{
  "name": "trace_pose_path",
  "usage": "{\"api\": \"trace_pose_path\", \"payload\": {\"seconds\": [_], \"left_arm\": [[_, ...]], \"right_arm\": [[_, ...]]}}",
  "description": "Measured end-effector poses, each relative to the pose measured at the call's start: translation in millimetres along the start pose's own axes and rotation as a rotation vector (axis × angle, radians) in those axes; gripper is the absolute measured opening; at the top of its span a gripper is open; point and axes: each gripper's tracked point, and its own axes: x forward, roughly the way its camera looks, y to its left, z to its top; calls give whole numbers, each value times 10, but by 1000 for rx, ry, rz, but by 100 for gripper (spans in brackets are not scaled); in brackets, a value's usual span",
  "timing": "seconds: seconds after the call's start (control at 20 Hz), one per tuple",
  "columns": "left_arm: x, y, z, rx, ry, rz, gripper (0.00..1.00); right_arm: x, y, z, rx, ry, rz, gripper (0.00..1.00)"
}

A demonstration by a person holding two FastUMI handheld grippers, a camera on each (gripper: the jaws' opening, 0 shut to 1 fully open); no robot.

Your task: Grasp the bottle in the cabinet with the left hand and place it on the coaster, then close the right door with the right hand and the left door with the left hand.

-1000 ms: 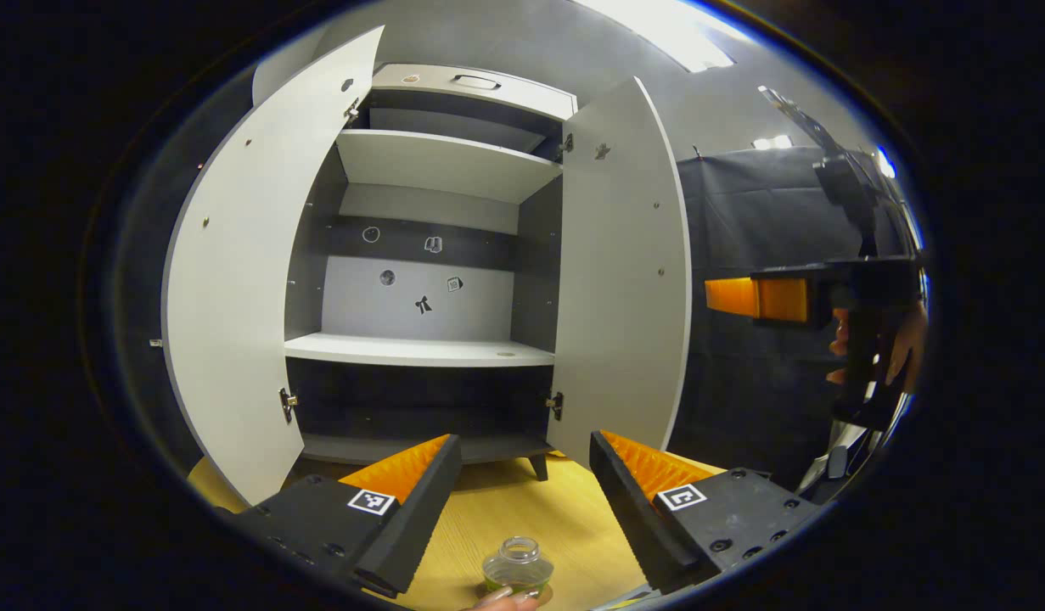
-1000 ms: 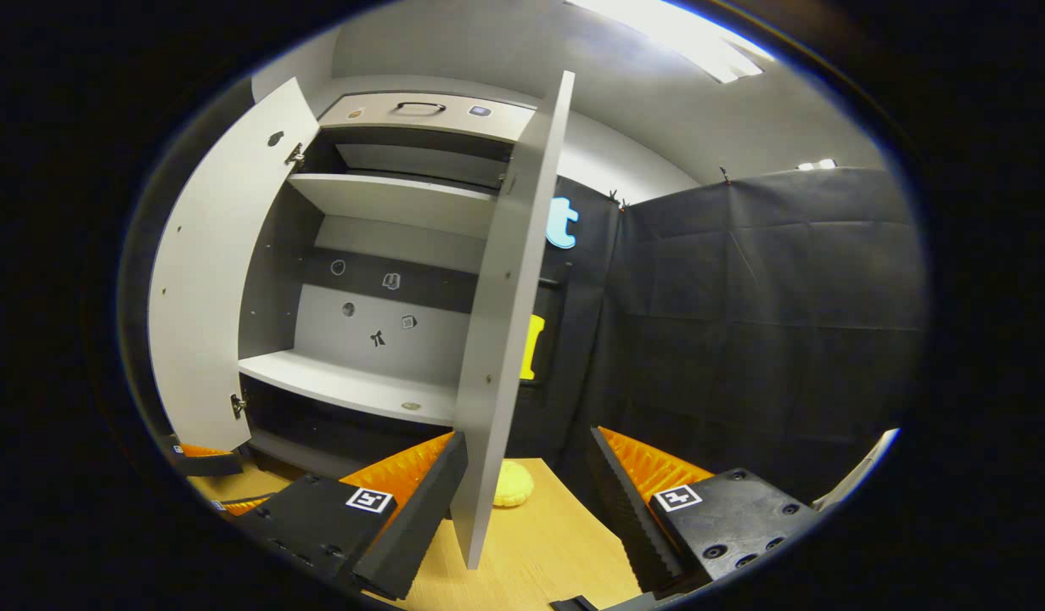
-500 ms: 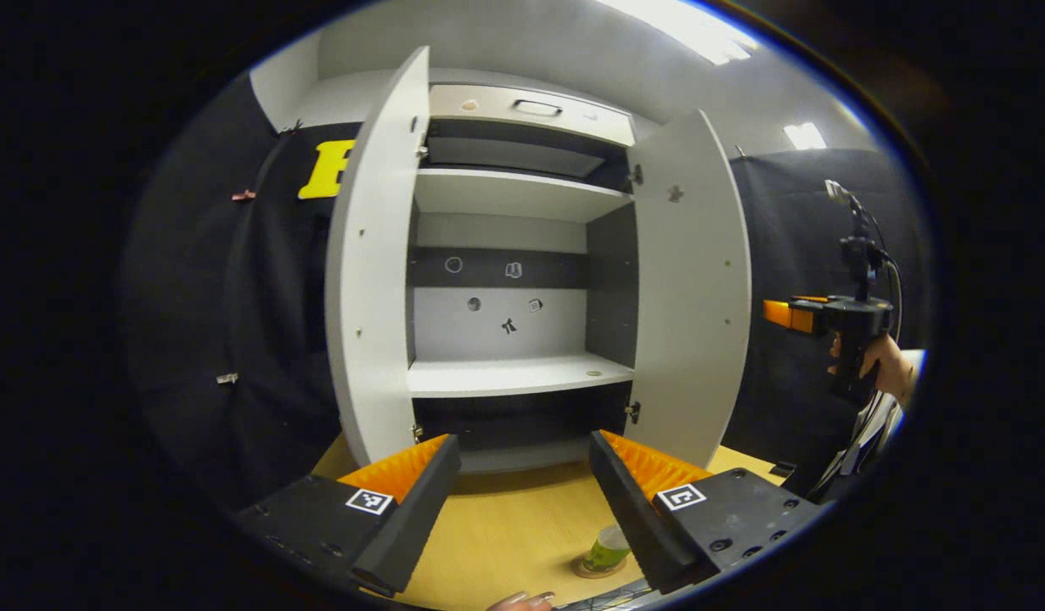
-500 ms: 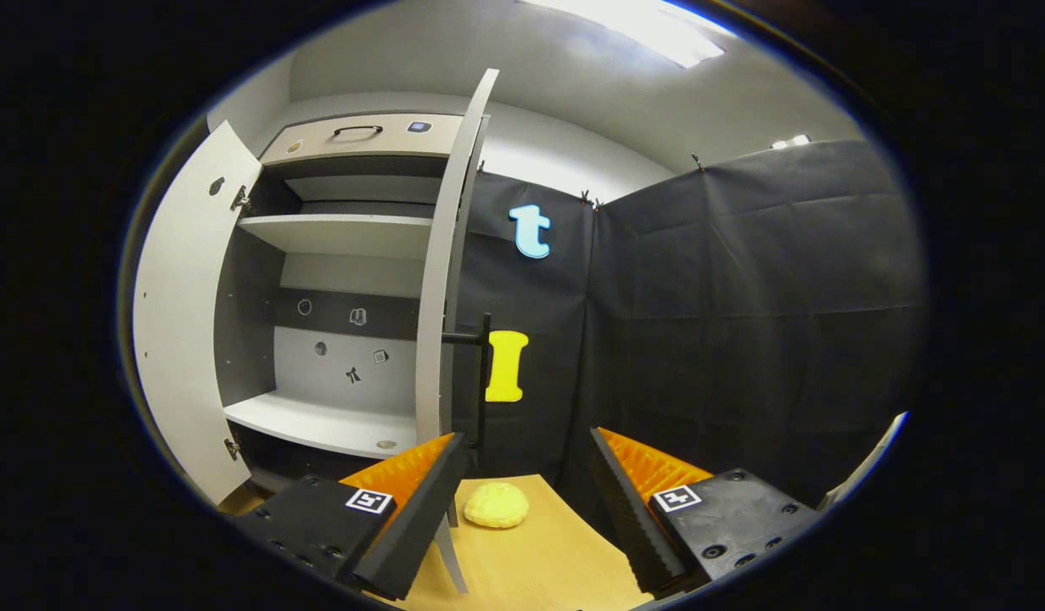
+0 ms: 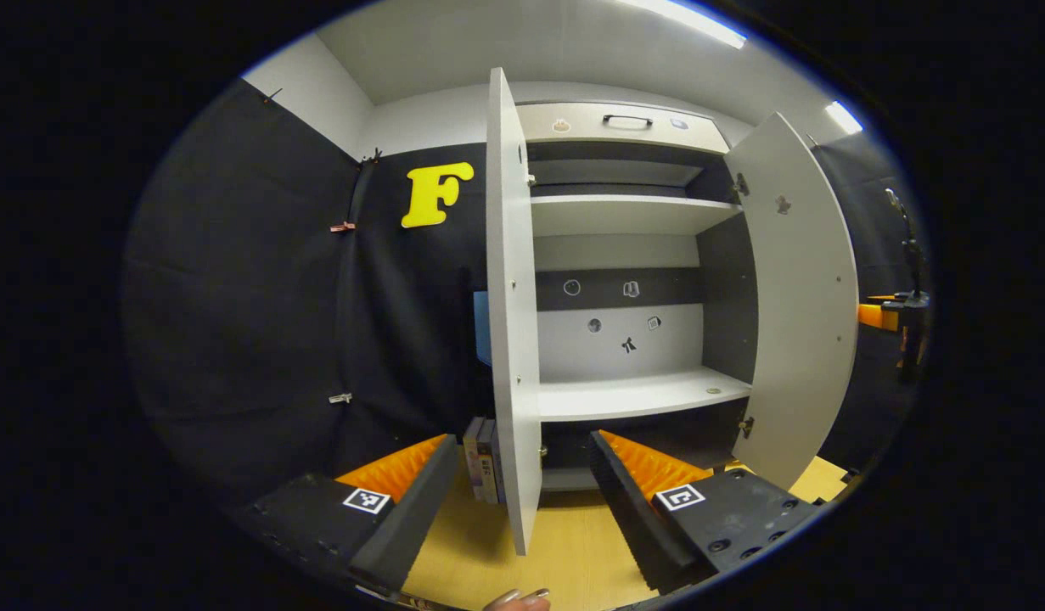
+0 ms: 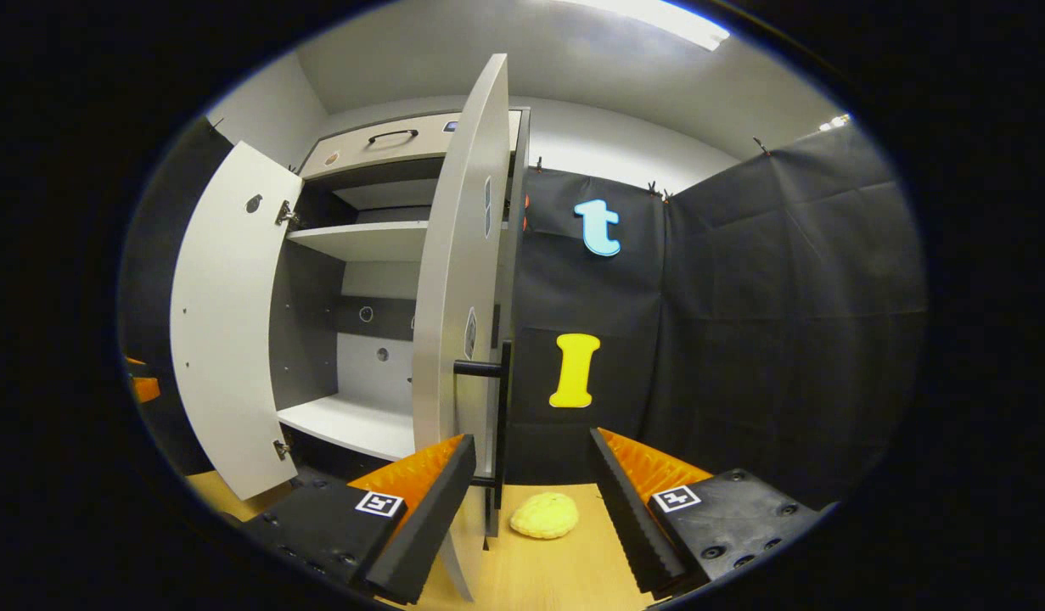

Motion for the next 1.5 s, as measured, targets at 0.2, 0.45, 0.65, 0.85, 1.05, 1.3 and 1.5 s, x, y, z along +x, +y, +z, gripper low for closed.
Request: {"api": "trace_pose_path", "payload": {"seconds": [0.2, 0.45, 0.65, 0.85, 1.05, 1.3, 1.5], "left_arm": [[90, 96, 48, -5, 5, 48, 98], [144, 172, 60, -14, 6, 76, 98], [182, 290, 77, -12, 2, 100, 98], [230, 415, 36, -14, 13, 116, 98], [394, 563, 111, -32, 1, 108, 98], [602, 749, 354, 5, -68, 102, 98], [710, 877, 413, 10, -78, 80, 98]], "right_arm": [[141, -13, 92, 39, -31, -11, 86], [174, 270, 84, 38, -24, 65, 86], [245, 646, 80, 44, -19, 140, 86], [366, 1004, 52, 42, -18, 211, 86], [446, 1312, -6, 40, -12, 253, 86], [561, 1763, -140, -26, -3, 312, 90], [511, 1931, -224, 12, 47, 345, 95]]}}
